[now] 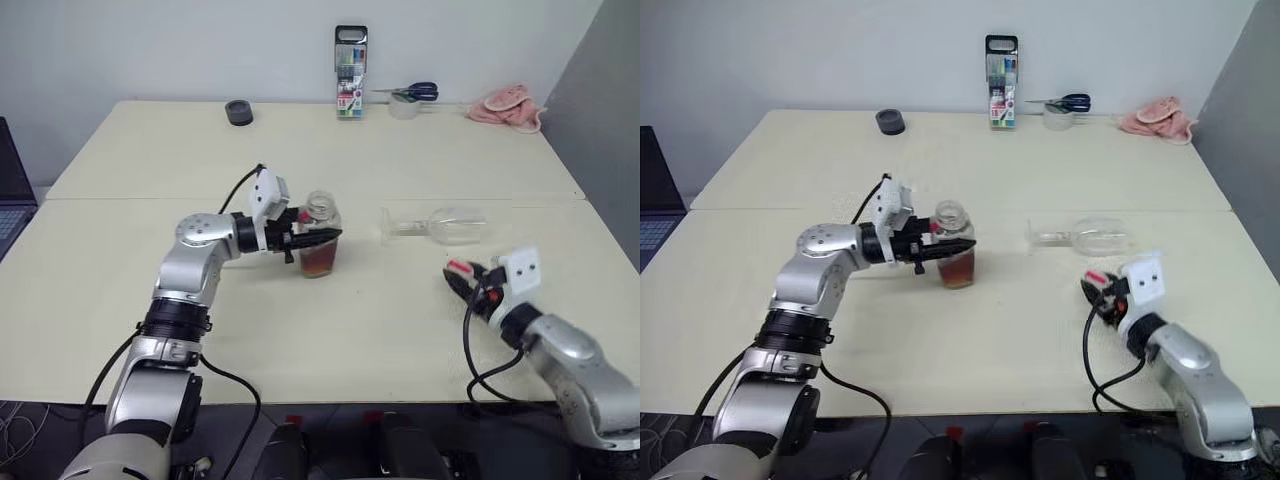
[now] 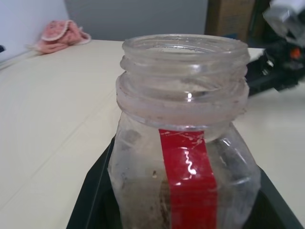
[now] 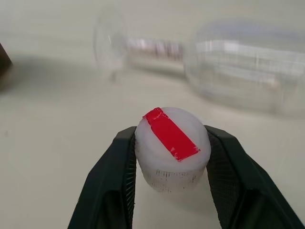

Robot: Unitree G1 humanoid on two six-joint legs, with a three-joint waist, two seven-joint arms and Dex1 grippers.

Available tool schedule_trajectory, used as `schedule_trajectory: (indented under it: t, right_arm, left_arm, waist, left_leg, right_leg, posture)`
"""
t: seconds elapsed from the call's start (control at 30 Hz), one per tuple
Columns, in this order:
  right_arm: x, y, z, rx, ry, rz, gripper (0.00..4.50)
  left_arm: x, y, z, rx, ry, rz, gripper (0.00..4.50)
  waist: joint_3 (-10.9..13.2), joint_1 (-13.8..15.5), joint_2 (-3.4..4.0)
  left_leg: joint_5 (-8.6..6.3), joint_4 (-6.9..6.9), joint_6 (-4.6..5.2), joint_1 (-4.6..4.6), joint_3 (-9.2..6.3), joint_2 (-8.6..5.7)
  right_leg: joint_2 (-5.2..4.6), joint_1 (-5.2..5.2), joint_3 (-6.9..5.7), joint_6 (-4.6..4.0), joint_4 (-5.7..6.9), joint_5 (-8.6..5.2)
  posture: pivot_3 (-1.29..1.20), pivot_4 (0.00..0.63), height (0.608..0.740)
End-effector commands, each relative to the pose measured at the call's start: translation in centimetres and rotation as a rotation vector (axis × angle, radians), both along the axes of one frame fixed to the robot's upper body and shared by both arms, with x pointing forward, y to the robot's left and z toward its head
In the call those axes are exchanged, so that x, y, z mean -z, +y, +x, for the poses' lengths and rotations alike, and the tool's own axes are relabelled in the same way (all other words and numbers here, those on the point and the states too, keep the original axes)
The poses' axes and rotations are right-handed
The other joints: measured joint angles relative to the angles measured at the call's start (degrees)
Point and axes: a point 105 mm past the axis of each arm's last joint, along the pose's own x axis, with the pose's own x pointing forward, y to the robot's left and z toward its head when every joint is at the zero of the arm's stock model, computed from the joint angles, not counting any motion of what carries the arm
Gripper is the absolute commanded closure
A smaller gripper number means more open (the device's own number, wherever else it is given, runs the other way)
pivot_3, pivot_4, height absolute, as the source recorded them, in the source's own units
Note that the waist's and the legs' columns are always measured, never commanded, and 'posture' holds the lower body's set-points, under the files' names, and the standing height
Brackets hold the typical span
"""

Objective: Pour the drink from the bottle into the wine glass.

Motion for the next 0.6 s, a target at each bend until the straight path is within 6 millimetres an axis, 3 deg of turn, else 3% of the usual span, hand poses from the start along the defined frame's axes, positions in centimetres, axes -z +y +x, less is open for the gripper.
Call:
schedule_trajectory:
  t: [0.03,0.17,0.33,0.43,0.6]
  right_arm:
    - [0.4,0.0,-0.1,0.005,0.006,-0.011,1.43]
    - [1.0,-0.5,-0.7,-0.014,0.066,-0.024,0.0]
    - [-0.2,-1.5,-1.6,-0.13,0.073,-0.149,0.0]
    - [-1.8,-0.9,-2.2,-0.281,0.054,-0.256,0.0]
    - [-7.1,4.6,-2.4,-0.571,-0.108,-0.166,0.0]
  left_arm:
    - [-2.6,1.5,0.8,-0.083,-0.063,-0.063,2.79]
    - [-3.7,3.3,1.9,-0.201,-0.072,-0.107,2.79]
    - [-4.5,7.2,3.5,-0.439,-0.111,-0.141,2.79]
    - [-4.2,10.2,4.4,-0.609,-0.134,-0.133,2.79]
    - [-3.7,14.3,4.8,-0.824,-0.125,-0.176,2.79]
  waist:
    - [0.0,0.03,0.0]
    - [0.0,0.12,0.0]
    - [0.0,0.14,0.0]
    - [0.0,0.08,0.0]
    - [0.01,-0.18,-0.02]
  left_leg:
    - [0.0,0.0,0.0,0.0,0.0,0.0]
    - [0.0,0.02,0.0,-0.02,-0.03,-0.01]
    - [0.0,0.01,0.0,-0.01,-0.04,-0.01]
    - [0.0,0.01,0.0,0.01,-0.02,-0.01]
    - [0.0,0.03,0.0,0.01,-0.02,0.03]
  right_leg:
    - [0.0,0.0,-0.01,0.0,0.0,0.0]
    - [0.0,0.01,-0.03,0.0,-0.01,0.0]
    - [-0.01,0.02,-0.04,0.0,-0.03,0.0]
    - [0.0,0.02,-0.03,0.01,-0.03,0.0]
    - [0.02,0.02,-0.04,0.01,-0.02,0.0]
  posture:
    - [0.0,0.15,0.74]
    - [0.0,0.15,0.74]
    - [0.0,0.15,0.74]
    - [0.0,0.15,0.74]
    - [0.0,0.15,0.74]
